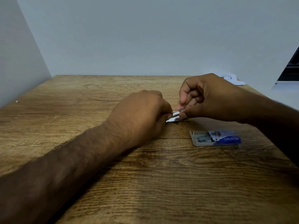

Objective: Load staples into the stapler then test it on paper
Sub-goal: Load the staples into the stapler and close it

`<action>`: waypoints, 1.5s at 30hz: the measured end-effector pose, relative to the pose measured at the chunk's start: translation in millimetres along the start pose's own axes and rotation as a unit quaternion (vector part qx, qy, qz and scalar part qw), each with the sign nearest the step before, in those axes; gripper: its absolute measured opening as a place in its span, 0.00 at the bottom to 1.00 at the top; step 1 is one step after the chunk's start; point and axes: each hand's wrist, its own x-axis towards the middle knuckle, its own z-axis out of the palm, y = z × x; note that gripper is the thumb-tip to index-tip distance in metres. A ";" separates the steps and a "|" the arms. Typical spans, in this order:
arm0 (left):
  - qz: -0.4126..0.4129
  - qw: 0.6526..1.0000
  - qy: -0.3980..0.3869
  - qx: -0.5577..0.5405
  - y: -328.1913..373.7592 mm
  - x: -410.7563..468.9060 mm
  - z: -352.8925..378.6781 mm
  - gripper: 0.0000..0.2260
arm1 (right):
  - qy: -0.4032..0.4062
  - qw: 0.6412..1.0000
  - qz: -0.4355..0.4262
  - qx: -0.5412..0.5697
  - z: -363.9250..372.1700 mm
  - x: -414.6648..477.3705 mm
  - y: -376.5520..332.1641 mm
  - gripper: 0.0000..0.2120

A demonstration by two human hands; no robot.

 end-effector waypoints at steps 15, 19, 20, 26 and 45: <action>-0.064 0.982 -0.098 -0.147 -44.0 7.4 -17.6 0.05 | 0.022 1.000 0.004 -0.020 -16.1 4.7 18.6 0.13; -0.108 0.936 0.041 -0.333 -41.9 7.9 -11.3 0.16 | 0.062 0.998 -0.023 -0.023 -15.2 2.4 8.4 0.13; -0.108 0.919 0.063 -0.374 -39.0 8.3 -9.6 0.18 | 0.065 0.997 -0.030 -0.003 -14.4 0.8 4.2 0.14; -0.106 0.856 0.076 -0.500 -27.4 6.9 2.9 0.11 | 0.112 0.978 -0.087 0.153 2.7 -4.5 -13.7 0.16; -0.195 0.723 -0.029 -0.662 -12.8 3.3 1.2 0.14 | 0.102 0.954 -0.039 0.279 15.9 -1.3 -2.6 0.12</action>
